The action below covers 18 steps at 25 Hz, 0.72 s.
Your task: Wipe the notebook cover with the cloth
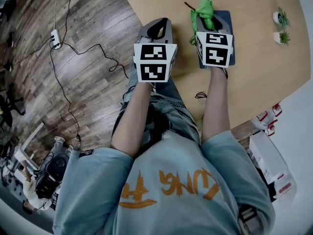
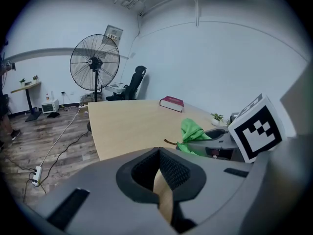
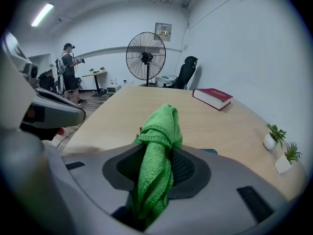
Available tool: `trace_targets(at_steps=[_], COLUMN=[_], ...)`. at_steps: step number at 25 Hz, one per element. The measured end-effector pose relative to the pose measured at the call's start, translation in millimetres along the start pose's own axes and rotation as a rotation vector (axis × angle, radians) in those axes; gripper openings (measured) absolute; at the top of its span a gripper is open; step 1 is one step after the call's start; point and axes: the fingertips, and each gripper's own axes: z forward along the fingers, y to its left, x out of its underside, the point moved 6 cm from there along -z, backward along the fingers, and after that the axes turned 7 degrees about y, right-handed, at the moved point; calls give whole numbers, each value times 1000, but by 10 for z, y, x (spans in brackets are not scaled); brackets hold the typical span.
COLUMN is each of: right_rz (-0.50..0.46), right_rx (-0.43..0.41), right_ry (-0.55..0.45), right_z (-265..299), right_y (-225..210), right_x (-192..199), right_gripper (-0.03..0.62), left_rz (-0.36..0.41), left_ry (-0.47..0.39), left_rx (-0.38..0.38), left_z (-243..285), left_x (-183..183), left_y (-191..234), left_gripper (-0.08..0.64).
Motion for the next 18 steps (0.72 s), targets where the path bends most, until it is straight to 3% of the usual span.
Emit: trace_targets(at_steps=[18], right_rz=[13], right_rx=[8], right_ry=[-10], right_z=[-144], right_y=[14], right_x=[188], right_gripper=[121], left_rz=[29], left_ry=[-1], left_rx=[13], left_z=[-124], left_x=[133], left_y=[-160], left_gripper=[15])
